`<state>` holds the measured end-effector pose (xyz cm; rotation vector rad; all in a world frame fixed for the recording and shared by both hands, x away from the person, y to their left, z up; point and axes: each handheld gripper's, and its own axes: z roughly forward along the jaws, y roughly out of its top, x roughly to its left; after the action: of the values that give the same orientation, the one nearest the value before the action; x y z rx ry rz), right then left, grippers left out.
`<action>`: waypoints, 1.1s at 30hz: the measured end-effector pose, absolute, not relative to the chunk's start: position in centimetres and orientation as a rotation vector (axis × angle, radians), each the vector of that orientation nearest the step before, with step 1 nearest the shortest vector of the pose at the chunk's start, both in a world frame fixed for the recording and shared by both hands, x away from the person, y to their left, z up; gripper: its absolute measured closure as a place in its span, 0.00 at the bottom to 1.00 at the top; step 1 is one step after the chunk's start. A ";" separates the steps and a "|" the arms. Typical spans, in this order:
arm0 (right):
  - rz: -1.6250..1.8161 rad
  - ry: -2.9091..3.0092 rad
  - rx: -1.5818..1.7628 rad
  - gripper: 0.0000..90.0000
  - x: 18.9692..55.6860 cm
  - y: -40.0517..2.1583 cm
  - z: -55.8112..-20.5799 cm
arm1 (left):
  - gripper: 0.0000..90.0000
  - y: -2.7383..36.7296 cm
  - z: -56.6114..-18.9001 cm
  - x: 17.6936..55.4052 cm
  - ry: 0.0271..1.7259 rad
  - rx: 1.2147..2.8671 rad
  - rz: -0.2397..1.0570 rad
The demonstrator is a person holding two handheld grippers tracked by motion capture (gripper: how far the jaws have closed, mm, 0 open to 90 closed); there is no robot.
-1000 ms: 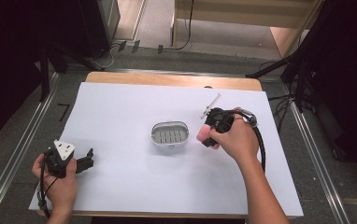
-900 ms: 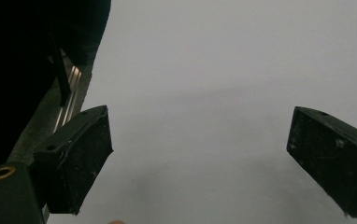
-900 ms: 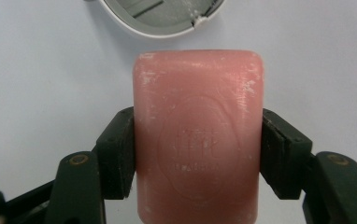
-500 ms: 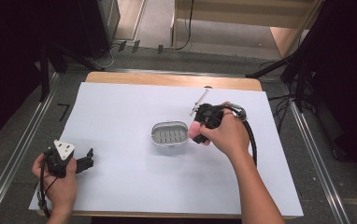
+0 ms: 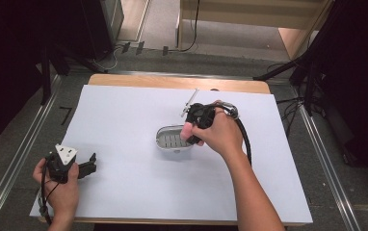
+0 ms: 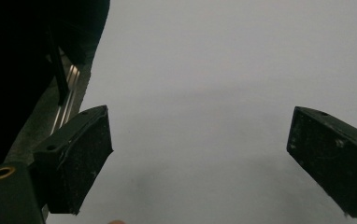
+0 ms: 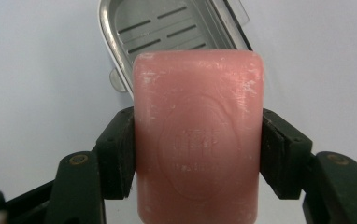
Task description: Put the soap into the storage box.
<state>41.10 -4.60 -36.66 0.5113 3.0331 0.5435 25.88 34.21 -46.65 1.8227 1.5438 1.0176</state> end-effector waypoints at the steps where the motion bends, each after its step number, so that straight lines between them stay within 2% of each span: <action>1: 0.545 3.034 0.495 0.43 41.2 -4.4 -36.7 | 0.08 34.2 -46.6 25.9 1.545 1.820 1.016; 33: 0.526 3.085 0.289 0.43 41.8 0.7 -38.0 | 0.08 34.3 -46.6 25.9 1.550 1.809 1.005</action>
<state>41.77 0.75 -38.01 0.2888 3.0855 0.5257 25.90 34.32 -46.64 1.8094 1.5497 1.0054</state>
